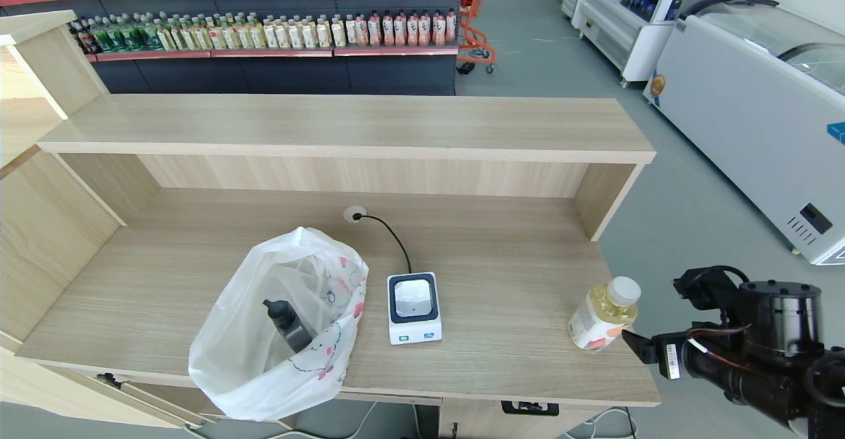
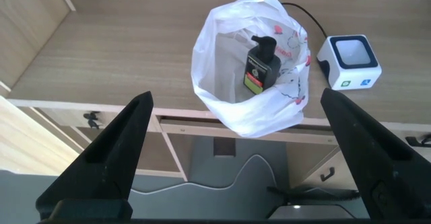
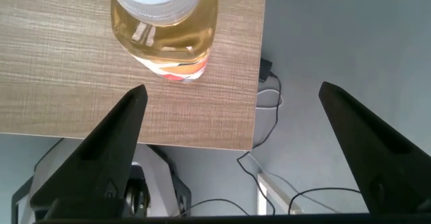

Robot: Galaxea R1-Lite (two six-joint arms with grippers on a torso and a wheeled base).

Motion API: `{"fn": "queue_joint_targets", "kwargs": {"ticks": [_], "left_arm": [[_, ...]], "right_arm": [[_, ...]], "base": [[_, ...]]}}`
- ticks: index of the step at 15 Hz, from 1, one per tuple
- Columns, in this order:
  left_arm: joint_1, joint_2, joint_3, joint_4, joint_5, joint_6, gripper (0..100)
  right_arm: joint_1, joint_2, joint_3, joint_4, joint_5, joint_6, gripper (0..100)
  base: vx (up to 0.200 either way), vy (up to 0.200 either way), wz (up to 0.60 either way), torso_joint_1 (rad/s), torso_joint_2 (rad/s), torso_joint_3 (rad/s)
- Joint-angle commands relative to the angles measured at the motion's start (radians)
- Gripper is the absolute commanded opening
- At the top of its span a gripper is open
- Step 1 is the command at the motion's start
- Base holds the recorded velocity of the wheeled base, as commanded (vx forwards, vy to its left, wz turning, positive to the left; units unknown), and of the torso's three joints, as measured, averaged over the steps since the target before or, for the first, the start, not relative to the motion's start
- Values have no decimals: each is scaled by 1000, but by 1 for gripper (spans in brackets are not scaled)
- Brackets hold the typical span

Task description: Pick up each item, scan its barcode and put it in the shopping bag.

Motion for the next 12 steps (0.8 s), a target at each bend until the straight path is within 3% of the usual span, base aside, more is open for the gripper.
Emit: {"fn": "queue_joint_targets", "kwargs": {"ticks": [1,5,12], "left_arm": [[0,0,0,-2,0,-2,100],[0,0,0,-2,0,0,100],[0,0,0,0,0,-2,100]], "right_arm": [[0,79,0,-29,1,-2,100],[45,164,-13,-138,7,2,100],[74,259,-69,-200,2,-2,100]], "base": [[0,0,0,0,0,0],[0,0,0,0,0,0],[0,0,0,0,0,0]]}}
